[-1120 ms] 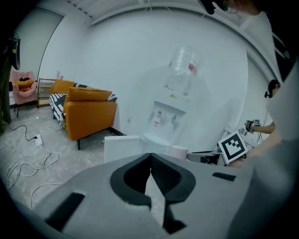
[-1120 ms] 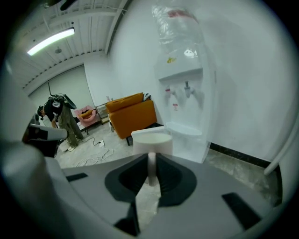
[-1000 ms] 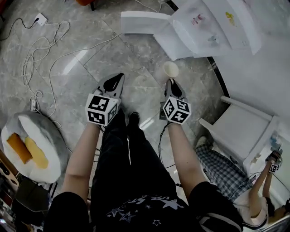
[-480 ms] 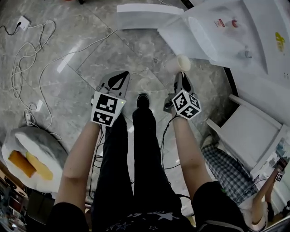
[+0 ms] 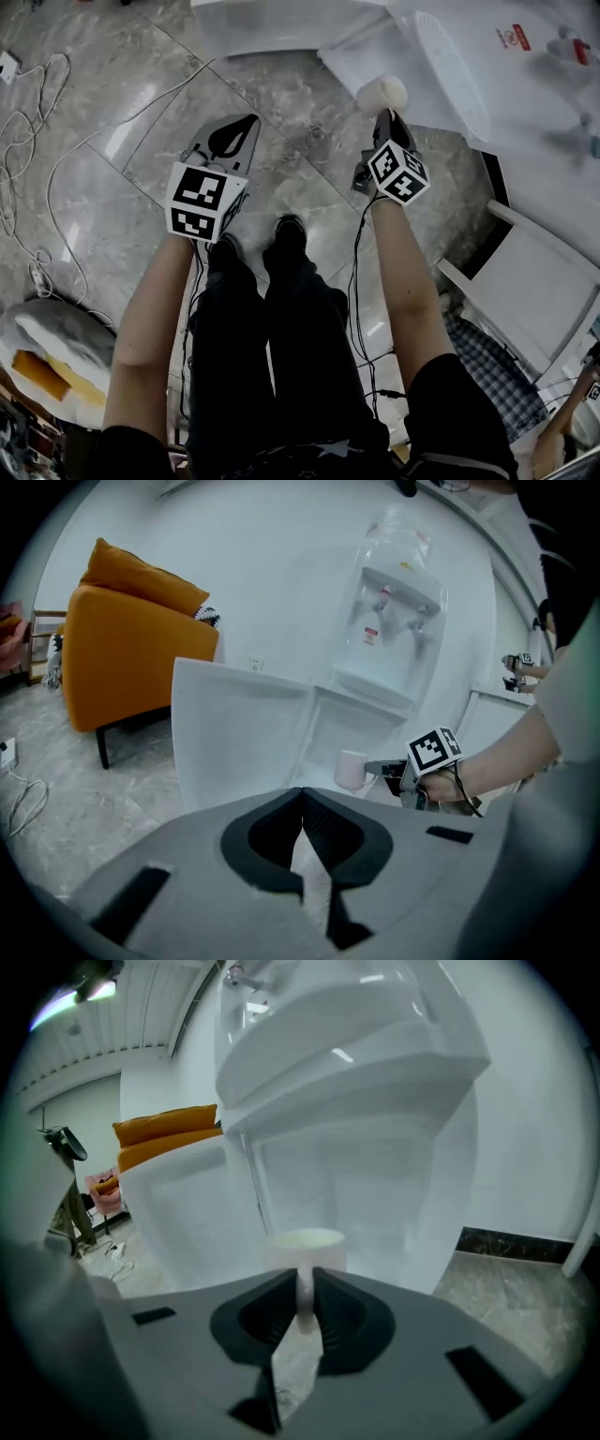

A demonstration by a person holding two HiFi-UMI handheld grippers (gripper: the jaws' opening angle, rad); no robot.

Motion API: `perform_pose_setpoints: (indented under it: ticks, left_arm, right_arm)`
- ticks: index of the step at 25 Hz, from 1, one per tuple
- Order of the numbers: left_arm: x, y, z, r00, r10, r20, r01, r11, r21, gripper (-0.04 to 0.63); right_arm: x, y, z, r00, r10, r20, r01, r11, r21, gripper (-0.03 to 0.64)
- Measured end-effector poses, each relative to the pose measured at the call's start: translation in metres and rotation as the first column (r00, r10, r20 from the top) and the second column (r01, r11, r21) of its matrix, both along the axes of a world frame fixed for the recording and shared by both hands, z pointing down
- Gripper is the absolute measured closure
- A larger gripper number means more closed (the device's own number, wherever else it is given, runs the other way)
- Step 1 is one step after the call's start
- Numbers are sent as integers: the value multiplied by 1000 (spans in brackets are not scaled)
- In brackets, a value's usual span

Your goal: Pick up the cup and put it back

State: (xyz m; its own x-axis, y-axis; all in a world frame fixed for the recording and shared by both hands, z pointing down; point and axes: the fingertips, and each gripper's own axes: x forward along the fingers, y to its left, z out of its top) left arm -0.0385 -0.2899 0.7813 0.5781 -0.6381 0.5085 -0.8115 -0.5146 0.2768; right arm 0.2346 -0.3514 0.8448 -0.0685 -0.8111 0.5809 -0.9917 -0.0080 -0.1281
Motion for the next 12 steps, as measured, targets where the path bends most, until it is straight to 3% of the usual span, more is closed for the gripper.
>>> perform_pose_setpoints:
  ticks: [6,12]
  left_arm:
    - [12,-65,46,1000,20,-22,-18,997,74,586]
    - [20,-105,73,993,118,-21,-113,980,166,586]
  right_arm:
    - [39,-61,44,997,61,-40,-58,996,68,566]
    - [54,-95,83,991,106,-84,-93,985,143,565]
